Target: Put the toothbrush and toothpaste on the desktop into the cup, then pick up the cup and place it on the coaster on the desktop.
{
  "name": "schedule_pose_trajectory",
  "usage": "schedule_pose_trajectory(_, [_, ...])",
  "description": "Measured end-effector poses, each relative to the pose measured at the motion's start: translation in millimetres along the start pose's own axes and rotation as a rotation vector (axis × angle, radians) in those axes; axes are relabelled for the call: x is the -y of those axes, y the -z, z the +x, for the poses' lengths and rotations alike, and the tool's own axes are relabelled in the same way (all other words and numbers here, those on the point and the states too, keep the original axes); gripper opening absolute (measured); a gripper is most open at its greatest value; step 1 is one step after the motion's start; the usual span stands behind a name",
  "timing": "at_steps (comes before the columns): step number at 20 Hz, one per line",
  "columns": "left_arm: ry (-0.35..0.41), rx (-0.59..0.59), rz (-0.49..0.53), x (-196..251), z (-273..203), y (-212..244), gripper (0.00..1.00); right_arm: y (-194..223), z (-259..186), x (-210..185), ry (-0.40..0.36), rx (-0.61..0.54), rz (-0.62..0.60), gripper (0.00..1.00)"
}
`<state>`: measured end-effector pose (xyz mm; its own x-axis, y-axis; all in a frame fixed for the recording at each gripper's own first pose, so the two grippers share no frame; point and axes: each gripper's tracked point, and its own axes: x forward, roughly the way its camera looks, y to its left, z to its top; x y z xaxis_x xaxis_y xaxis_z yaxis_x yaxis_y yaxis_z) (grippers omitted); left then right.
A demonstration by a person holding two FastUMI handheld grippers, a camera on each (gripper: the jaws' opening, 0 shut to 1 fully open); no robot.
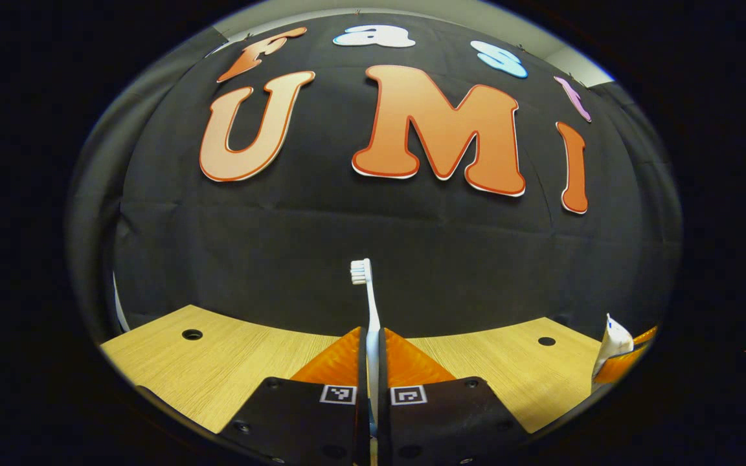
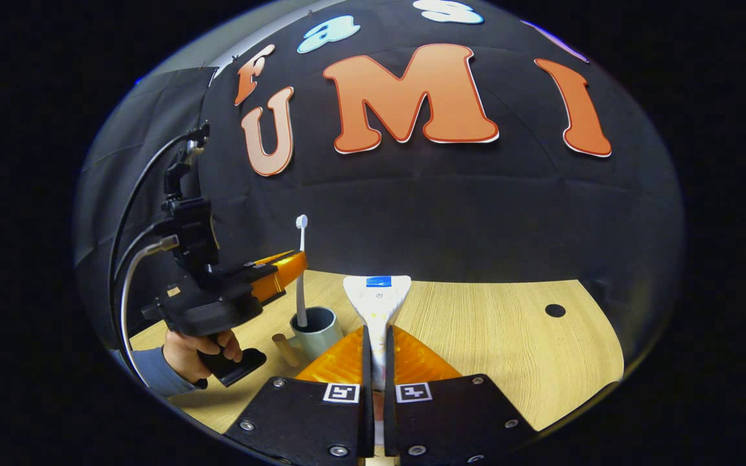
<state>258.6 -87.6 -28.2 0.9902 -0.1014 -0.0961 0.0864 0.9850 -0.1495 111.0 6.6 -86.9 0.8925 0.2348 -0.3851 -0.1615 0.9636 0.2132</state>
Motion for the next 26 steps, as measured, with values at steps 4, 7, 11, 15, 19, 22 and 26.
schedule_pose_trajectory(4, [0.004, -0.041, 0.006, 1.6, 9.6, 19.2, 0.05, 2.7, 3.6, 4.7, 0.006, -0.009, 0.009, 0.06])
schedule_pose_trajectory(7, [0.020, -0.097, 0.014, 3.7, 13.2, 38.6, 0.06, 5.0, 4.5, 7.8, 0.017, -0.016, 0.003, 0.06])
schedule_pose_trajectory(11, [0.025, -0.173, 0.014, -1.4, 11.0, 58.5, 0.08, 3.9, 2.7, 13.2, 0.033, -0.018, 0.012, 0.06])
schedule_pose_trajectory(15, [0.034, -0.229, 0.003, 0.7, 1.2, 67.6, 0.31, 2.3, -0.9, 12.9, 0.047, -0.015, 0.006, 0.06])
schedule_pose_trajectory(19, [0.063, -0.273, -0.039, 4.6, -14.9, 70.4, 0.82, -6.2, -6.4, 9.1, 0.050, 0.012, 0.001, 0.06])
schedule_pose_trajectory(22, [0.055, -0.271, -0.004, -0.1, -25.4, 68.0, 0.98, -8.9, -3.0, 12.0, 0.061, 0.024, -0.010, 0.06])
schedule_pose_trajectory(26, [0.063, -0.242, -0.001, -6.0, -36.1, 53.3, 0.98, -14.0, -3.7, 12.0, 0.065, 0.046, 0.001, 0.06])
